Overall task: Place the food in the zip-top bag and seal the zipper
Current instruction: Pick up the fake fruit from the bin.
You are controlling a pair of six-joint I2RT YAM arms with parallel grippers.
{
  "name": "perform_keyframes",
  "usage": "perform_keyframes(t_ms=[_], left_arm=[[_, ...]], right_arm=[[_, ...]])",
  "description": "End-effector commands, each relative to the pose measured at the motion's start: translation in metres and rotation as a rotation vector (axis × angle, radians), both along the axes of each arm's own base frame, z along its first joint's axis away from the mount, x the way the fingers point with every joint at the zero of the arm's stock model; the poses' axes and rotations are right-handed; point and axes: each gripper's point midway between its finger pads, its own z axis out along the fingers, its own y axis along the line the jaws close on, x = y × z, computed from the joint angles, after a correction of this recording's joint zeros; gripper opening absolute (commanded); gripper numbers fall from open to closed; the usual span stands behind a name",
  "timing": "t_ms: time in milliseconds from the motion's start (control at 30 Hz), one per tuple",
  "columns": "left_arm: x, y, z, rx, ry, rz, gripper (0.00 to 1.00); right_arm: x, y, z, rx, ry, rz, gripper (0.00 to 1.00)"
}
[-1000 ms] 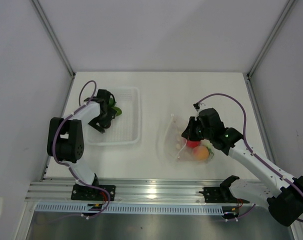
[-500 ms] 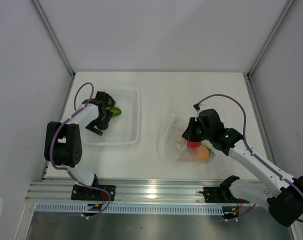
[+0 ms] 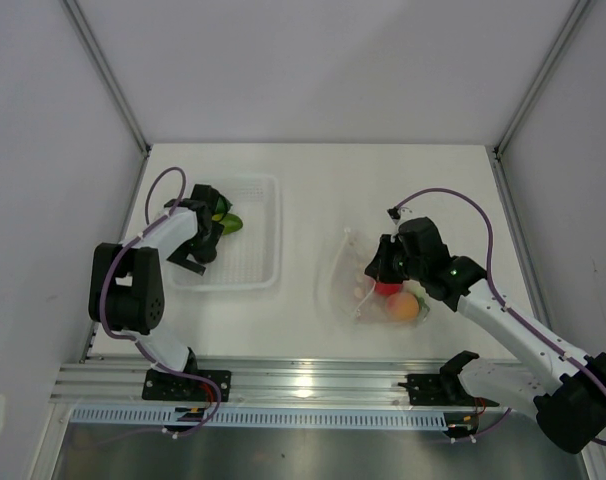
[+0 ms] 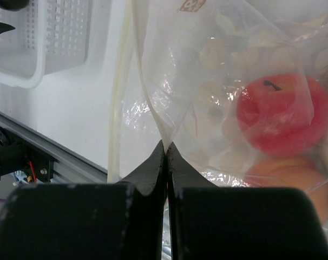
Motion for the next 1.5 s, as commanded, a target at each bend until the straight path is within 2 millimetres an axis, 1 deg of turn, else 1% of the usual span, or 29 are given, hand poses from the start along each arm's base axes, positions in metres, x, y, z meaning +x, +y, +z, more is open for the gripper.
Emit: perform_keyframes(t_ms=[0,167,300,367,433,467,633,667,733,767,833,867,900,933,1000,1033,1100,1233,1367,1467], left_arm=[[0.0,0.008,0.002,0.021,-0.004,0.054,0.99],[-0.005,0.007,-0.006,0.017,0.025,0.064,0.99],[-0.006,0.008,-0.008,0.019,0.029,0.07,0.99],[-0.004,0.008,-0.007,0.02,0.024,0.075,0.98],[-0.004,0.008,-0.007,0.017,0.02,0.076,0.95],[-0.003,0.007,-0.007,0.014,0.017,0.077,0.91],[-0.004,0.006,-0.007,0.007,0.007,0.069,0.79],[-0.004,0.006,-0.007,0.008,0.007,0.066,0.74],[-0.005,0.006,-0.006,0.013,0.005,0.061,0.68],[-0.005,0.006,-0.006,0.011,0.003,0.06,0.63],[-0.008,0.006,-0.006,0.006,-0.002,0.049,0.59],[-0.008,0.005,-0.005,0.003,-0.011,0.043,0.53],[-0.005,0.004,-0.004,-0.001,-0.024,0.032,0.49],[-0.005,0.002,-0.001,-0.006,-0.034,0.026,0.4],[-0.005,0.0,0.0,-0.006,-0.045,0.004,0.32],[-0.005,-0.002,0.004,-0.01,-0.055,-0.007,0.25],[-0.003,-0.006,0.007,-0.014,-0.068,-0.031,0.19],[0.0,-0.017,0.016,-0.033,-0.104,-0.09,0.01],[0.004,-0.03,0.027,-0.056,-0.146,-0.159,0.0],[0.005,-0.047,0.035,-0.06,-0.195,-0.25,0.0]], right_arm=[[0.002,0.0,0.008,0.016,-0.036,0.005,0.0],[0.002,-0.002,0.005,0.015,-0.035,0.003,0.0],[0.002,-0.004,0.003,0.012,-0.032,0.002,0.0],[0.003,-0.006,0.003,0.011,-0.033,0.0,0.0],[0.003,-0.006,0.002,0.011,-0.031,-0.001,0.0],[0.002,-0.006,0.002,0.013,-0.03,0.001,0.0],[0.003,-0.008,0.003,0.013,-0.034,-0.004,0.0],[0.003,-0.008,0.002,0.014,-0.032,-0.002,0.0],[0.003,-0.008,0.003,0.017,-0.031,-0.003,0.0],[0.003,-0.008,0.003,0.018,-0.033,0.0,0.0],[0.003,-0.007,0.004,0.023,-0.033,0.0,0.0],[0.003,-0.007,0.005,0.023,-0.034,0.0,0.0],[0.003,-0.007,0.005,0.024,-0.034,0.001,0.0],[0.003,-0.007,0.005,0.028,-0.033,-0.002,0.0],[0.002,-0.006,0.005,0.029,-0.031,-0.001,0.0],[0.003,-0.006,0.007,0.031,-0.034,-0.004,0.0],[0.003,-0.006,0.007,0.035,-0.033,-0.004,0.0],[0.003,-0.006,0.01,0.04,-0.037,-0.006,0.0],[0.002,-0.005,0.01,0.044,-0.035,-0.008,0.0],[0.003,-0.006,0.011,0.038,-0.033,-0.01,0.0]])
